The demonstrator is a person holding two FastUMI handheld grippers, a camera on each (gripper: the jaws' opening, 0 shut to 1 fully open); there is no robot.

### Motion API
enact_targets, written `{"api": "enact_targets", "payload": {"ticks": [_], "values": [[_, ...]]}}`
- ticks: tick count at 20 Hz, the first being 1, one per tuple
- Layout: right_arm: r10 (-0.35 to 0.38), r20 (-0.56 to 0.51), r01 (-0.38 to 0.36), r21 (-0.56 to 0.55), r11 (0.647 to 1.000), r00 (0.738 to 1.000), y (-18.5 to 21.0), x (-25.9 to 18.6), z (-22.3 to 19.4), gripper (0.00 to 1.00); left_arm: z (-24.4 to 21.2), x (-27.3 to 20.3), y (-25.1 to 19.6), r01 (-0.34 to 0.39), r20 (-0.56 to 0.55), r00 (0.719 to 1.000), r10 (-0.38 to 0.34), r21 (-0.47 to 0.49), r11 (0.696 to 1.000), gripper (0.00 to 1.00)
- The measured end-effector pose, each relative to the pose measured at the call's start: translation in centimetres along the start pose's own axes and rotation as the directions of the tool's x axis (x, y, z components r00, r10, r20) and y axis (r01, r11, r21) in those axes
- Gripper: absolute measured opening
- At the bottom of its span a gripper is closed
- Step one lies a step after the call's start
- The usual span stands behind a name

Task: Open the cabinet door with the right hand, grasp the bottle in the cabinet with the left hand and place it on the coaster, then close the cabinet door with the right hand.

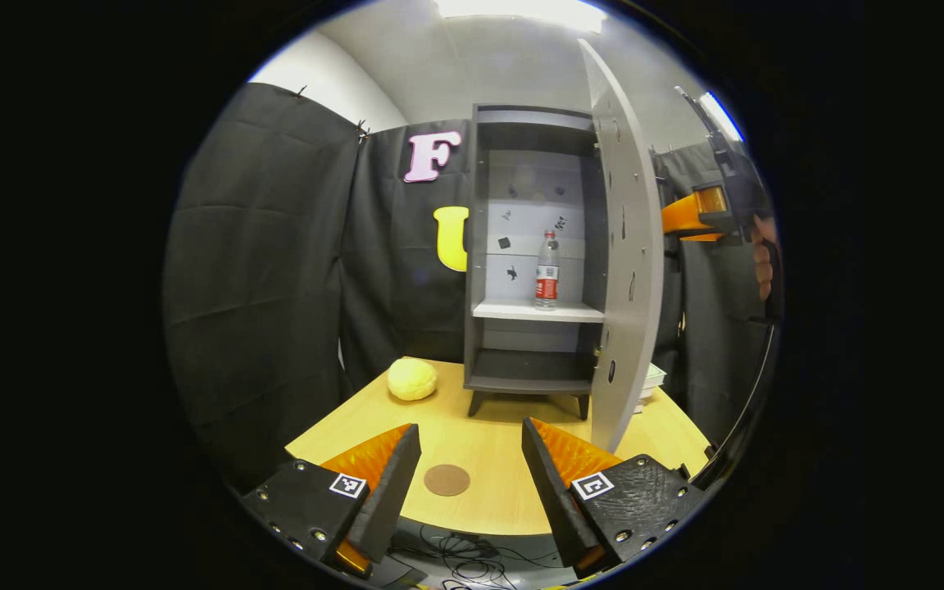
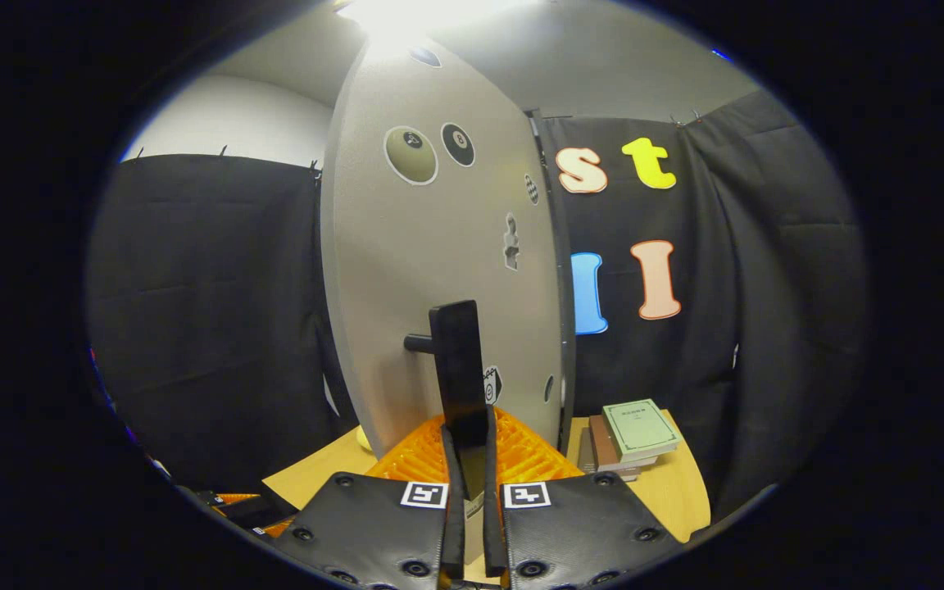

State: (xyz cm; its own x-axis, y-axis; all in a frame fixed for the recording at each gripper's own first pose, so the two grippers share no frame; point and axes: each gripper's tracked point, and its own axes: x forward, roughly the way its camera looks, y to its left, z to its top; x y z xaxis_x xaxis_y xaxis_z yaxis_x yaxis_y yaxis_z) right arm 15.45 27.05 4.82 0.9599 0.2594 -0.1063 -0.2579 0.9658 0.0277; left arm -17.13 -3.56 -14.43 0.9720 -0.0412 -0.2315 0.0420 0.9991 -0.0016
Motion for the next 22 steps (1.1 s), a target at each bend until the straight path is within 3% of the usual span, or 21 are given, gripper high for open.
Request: {"api": "enact_targets", "payload": {"ticks": [9,10,11,13,16,19,22], "values": [[-0.134,0.015,0.133,0.058,0.989,0.991,-2.5,-0.8,0.2,0.08,0.4,1.0,-2.7,0.063,-0.004,0.998,-0.063,0.035,0.997,0.72],[-0.13,0.016,0.128,0.072,0.989,0.991,-2.4,-0.7,0.1,0.01,0.5,1.2,-2.9,0.07,-0.006,0.998,-0.069,0.034,0.997,0.72],[-0.119,0.017,0.116,0.101,0.988,0.993,-2.0,-0.5,0.2,0.07,0.6,1.6,-3.1,0.076,-0.01,0.997,-0.076,0.035,0.996,0.72],[-0.098,0.013,0.095,0.141,0.985,0.995,-1.2,-0.7,0.3,0.1,0.7,2.3,-3.8,0.086,-0.02,0.996,-0.085,0.045,0.995,0.72],[-0.095,0.008,0.093,0.122,0.988,0.995,-1.7,-1.3,0.1,0.07,1.7,3.4,-4.0,0.101,-0.023,0.995,-0.1,0.05,0.994,0.72],[-0.036,0.038,0.029,0.188,0.982,0.999,-0.7,-2.0,0.0,0.1,2.8,5.6,-3.5,0.114,-0.026,0.993,-0.113,0.05,0.992,0.72],[-0.13,0.022,0.122,0.213,0.969,0.991,-2.8,-3.2,-0.7,0.03,4.6,8.4,-2.1,0.119,-0.002,0.993,-0.119,0.045,0.992,0.72]]}}
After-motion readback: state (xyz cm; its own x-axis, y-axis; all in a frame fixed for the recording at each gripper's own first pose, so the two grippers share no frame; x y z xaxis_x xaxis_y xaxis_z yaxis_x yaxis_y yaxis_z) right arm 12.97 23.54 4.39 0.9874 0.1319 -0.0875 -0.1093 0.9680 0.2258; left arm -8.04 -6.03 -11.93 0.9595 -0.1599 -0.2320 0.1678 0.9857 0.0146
